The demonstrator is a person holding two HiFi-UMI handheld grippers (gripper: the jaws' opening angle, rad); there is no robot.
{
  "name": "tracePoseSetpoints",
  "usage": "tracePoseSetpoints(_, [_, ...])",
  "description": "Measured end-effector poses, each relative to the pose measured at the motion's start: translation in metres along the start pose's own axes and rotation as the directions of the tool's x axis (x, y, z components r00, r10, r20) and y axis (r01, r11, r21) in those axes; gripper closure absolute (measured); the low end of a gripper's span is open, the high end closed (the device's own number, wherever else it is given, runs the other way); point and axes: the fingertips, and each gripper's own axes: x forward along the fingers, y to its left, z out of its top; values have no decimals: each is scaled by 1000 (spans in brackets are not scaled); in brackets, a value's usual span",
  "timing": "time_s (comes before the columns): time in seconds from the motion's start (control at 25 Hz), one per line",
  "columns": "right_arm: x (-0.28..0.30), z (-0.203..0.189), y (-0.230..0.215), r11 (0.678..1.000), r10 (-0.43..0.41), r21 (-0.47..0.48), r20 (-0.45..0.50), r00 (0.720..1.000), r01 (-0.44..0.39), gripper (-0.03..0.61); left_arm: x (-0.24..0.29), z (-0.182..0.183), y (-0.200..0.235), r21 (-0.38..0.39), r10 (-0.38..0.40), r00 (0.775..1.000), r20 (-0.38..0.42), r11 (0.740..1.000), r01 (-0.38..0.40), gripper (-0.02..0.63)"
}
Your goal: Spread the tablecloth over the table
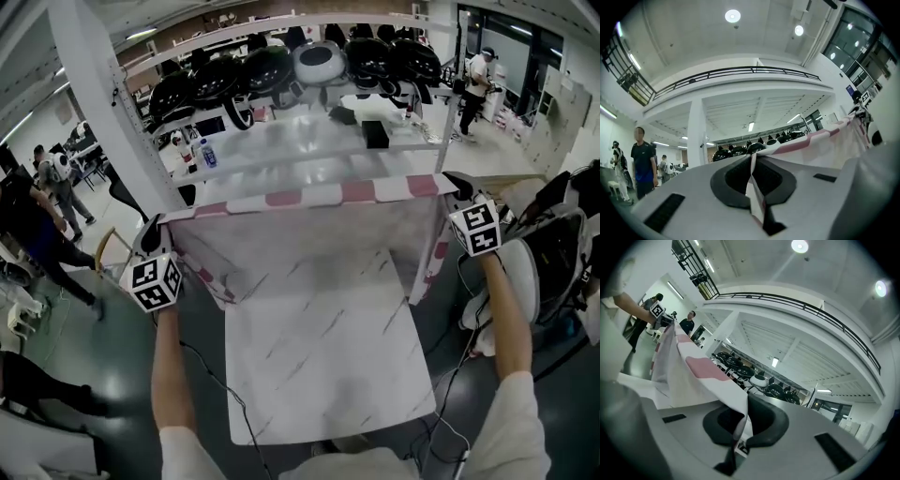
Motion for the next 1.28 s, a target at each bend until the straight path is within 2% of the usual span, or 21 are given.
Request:
tracePoseSetpoints(0.24, [-86,-1,53,999,18,45,-25,1000,-17,565,-96,13,12,2,-7,999,43,1000,7,586])
tracePoseSetpoints(0.44, [-158,-18,100,997,30,74,-65,997,-25,565,-185,-6,8,14,-30,999,38,999,30,587])
tracePoseSetpoints(0.6, [-209,-37,135,992,33,123,-100,994,-21,565,-247,-25,0,-24,-52,998,23,998,52,586])
tracePoseSetpoints(0.92, [-296,-75,186,965,49,262,-127,991,-15,565,-346,-57,-29,-95,-48,999,-24,994,45,588])
tracePoseSetpoints(1.28, [-383,-126,235,930,119,362,-151,981,-57,565,-457,-103,-74,-135,0,989,-146,991,-20,588])
